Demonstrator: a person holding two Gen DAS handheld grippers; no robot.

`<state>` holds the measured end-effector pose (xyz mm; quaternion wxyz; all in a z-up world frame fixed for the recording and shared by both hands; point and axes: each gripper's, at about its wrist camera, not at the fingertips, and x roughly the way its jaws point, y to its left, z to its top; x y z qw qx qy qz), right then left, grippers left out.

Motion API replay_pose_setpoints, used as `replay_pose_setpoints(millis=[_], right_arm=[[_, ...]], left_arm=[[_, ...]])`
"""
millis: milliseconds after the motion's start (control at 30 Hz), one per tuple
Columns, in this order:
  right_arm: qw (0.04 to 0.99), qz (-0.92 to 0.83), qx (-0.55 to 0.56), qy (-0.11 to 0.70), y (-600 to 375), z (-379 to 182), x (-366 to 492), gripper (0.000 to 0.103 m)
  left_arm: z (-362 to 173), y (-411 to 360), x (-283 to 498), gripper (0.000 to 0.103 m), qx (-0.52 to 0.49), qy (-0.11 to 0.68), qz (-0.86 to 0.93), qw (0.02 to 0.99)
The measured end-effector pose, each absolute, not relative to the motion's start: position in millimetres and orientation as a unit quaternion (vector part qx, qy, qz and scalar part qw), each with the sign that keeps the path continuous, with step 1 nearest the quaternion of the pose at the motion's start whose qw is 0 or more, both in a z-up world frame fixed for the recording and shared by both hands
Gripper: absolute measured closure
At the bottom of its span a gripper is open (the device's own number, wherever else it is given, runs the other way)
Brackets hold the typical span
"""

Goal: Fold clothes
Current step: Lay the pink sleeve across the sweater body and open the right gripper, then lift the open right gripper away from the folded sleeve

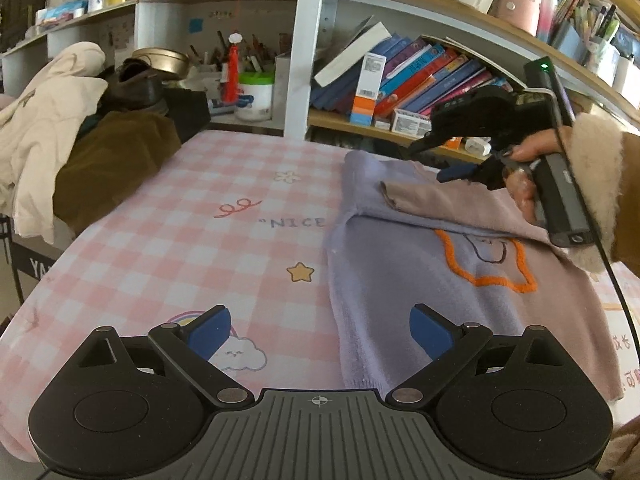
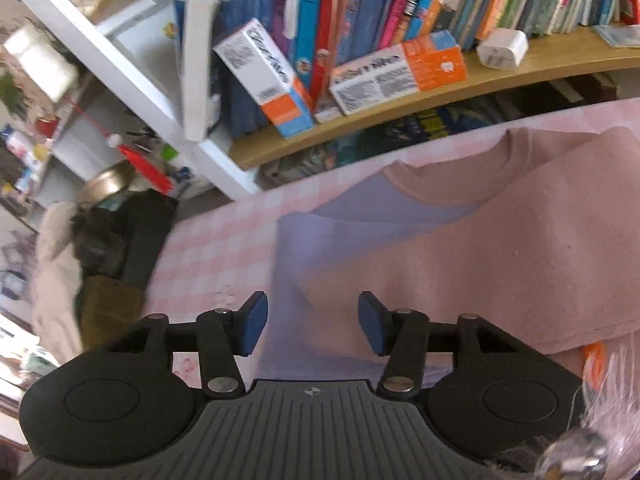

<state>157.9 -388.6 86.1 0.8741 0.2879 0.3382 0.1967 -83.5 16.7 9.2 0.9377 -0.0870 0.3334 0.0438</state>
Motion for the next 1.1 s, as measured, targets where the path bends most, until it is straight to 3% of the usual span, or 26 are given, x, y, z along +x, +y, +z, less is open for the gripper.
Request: replay_pose_setpoints(millis=[667,800,1100], right_arm=[[0.873,0.201,0.28,0.344,-389.6,80.8,153.7,0.054],[0.873,0.202,0.279,0.345,-389.7,79.8,152.8,0.037],[0.873,0.204,0.275,0.347,-390.2,77.4,150.9,0.034]], left_arm=[[-0.5,-20.3,-42.5,0.005,-0.083,0.352,-0.028,0.932],[3.4,-35.3,-43.5,0.005,-0.071,0.349,-0.042,0.934],[12.9,-79.5,-56.8,0.005,-0.043,0.349,-0.056,0.934]])
